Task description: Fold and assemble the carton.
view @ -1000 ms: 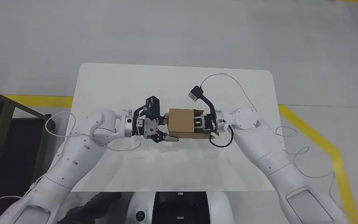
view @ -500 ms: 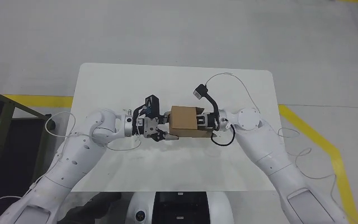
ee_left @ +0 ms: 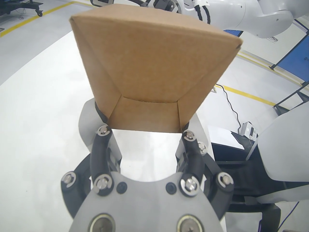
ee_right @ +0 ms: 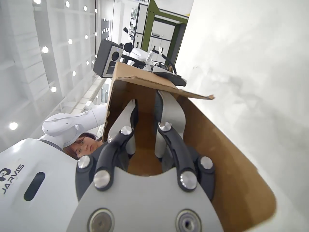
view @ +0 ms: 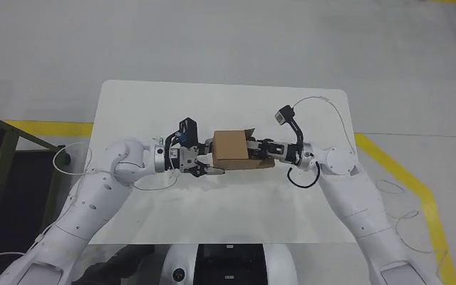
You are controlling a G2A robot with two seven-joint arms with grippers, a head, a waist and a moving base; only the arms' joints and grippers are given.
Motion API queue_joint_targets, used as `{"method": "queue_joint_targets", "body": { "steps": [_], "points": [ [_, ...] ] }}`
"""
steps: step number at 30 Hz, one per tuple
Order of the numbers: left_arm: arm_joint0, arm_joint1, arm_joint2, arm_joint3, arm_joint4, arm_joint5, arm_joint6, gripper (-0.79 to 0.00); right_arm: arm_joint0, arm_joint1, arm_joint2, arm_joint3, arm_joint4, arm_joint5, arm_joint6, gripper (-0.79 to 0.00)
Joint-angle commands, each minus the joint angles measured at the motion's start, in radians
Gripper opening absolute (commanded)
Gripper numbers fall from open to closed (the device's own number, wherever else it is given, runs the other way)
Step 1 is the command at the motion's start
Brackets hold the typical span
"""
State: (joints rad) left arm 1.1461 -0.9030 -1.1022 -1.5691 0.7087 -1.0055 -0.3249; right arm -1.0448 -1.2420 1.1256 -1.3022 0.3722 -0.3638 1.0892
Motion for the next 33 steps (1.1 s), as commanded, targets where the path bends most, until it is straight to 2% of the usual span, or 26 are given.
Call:
{"method": "queue_joint_targets", "body": {
  "steps": [1,7,9,13,18,23,27,30,31,33],
  "points": [
    [0.0,0.001,-0.007,0.004,0.003,0.0,0.007,-0.434,-0.031,0.01,0.045,-0.016,0.019,0.01,-0.009,-0.603],
    [0.002,0.002,-0.024,0.015,0.007,-0.001,0.025,-0.434,-0.113,0.039,0.159,-0.066,0.016,0.064,-0.061,-0.533],
    [0.003,0.002,-0.028,0.017,0.009,-0.001,0.029,-0.431,-0.134,0.046,0.187,-0.08,0.015,0.082,-0.073,-0.486],
    [0.007,0.003,-0.036,0.016,0.013,-0.003,0.034,-0.428,-0.168,0.056,0.223,-0.091,0.02,0.108,-0.084,-0.453],
    [0.013,0.004,-0.043,0.012,0.017,-0.003,0.04,-0.428,-0.185,0.059,0.226,-0.067,0.043,0.125,-0.082,-0.406],
    [0.015,0.004,-0.045,0.005,0.02,-0.003,0.042,-0.428,-0.149,0.051,0.165,-0.016,0.062,0.148,-0.039,-0.345],
    [0.016,0.003,-0.043,0.0,0.023,0.0,0.044,-0.428,-0.106,0.04,0.109,0.039,0.084,0.145,-0.005,-0.366],
    [0.017,0.003,-0.042,-0.005,0.03,-0.001,0.041,-0.422,-0.076,0.033,0.076,0.071,0.085,0.143,0.003,-0.413],
    [0.018,0.003,-0.041,-0.006,0.031,-0.002,0.041,-0.422,-0.068,0.031,0.066,0.077,0.081,0.143,0.006,-0.434],
    [0.018,0.003,-0.042,-0.007,0.032,-0.002,0.04,-0.422,-0.055,0.028,0.049,0.086,0.076,0.143,0.007,-0.533]
  ]
}}
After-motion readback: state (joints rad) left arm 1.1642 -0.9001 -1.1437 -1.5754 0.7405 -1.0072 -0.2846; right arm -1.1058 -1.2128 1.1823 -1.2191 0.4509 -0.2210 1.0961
